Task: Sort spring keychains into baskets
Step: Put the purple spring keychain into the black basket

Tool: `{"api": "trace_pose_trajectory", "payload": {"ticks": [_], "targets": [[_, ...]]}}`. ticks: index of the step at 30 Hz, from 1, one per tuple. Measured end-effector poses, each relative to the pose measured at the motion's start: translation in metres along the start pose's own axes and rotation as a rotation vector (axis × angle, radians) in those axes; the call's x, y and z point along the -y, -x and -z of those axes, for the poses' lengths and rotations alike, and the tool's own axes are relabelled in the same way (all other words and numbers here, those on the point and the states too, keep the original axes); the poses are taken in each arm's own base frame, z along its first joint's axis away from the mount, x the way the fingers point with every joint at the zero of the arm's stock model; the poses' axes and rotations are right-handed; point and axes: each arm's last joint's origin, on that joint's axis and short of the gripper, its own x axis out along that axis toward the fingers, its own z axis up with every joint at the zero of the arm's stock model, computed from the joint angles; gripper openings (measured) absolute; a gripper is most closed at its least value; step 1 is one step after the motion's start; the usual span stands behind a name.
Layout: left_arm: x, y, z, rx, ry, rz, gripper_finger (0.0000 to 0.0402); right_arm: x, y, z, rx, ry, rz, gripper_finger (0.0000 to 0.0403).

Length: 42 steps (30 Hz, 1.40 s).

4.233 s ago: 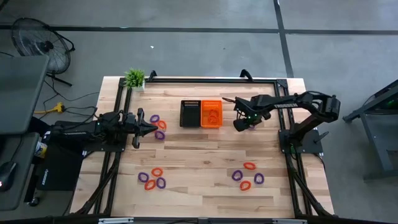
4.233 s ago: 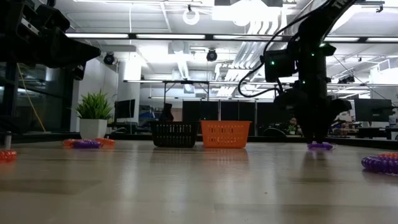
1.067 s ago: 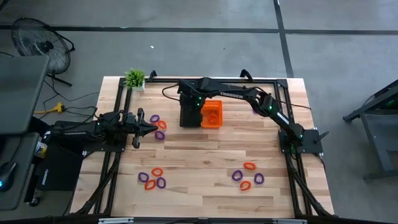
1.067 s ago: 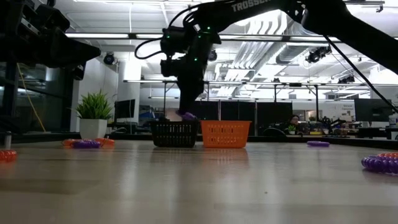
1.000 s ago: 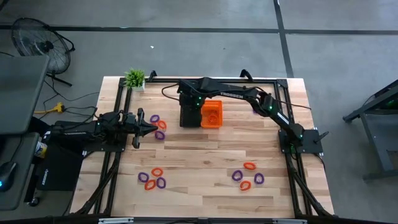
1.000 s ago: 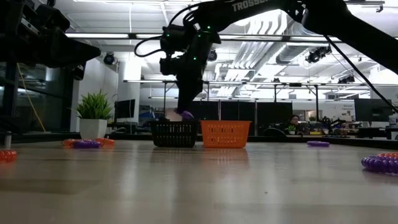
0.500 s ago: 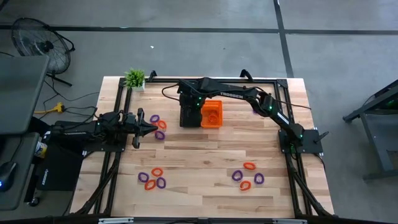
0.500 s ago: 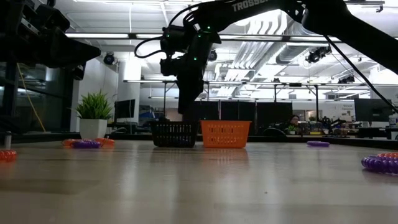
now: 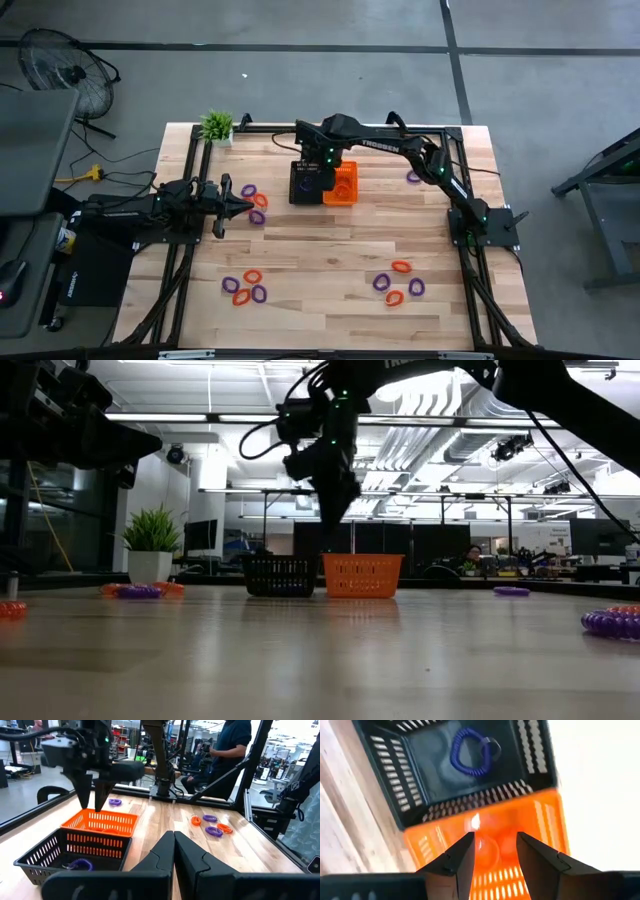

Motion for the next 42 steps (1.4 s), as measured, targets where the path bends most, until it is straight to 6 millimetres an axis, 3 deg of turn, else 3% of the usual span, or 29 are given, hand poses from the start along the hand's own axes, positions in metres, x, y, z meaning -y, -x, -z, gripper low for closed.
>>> {"api": "trace_pose_trajectory", "payload": {"ticks": [9,16,21,29,35,42], "targets": [[0.0,0.0,0.0,0.0,0.0,0.001,0.0001,0.018,0.025,0.014,-0.03,-0.111,0.039,0.0141],[0.0,0.0,0.0,0.0,0.0,0.001,0.0001,0.027,0.024,0.021,-0.092,-0.19,0.069,0.0142],[0.0,0.0,0.0,-0.001,0.0,0.005,0.0001,0.027,0.019,0.037,-0.098,-0.204,0.058,0.0141],[0.0,0.0,0.0,-0.001,0.0,0.004,0.0001,0.031,0.003,0.106,-0.017,-0.366,-0.018,0.014],[0.0,0.0,0.0,0.0,0.0,0.004,0.0001,0.037,-0.012,0.162,-0.065,-0.506,-0.028,0.014],[0.0,0.0,0.0,0.0,0.0,0.004,0.0001,0.055,-0.032,0.201,-0.157,-0.603,0.017,0.014]]}}
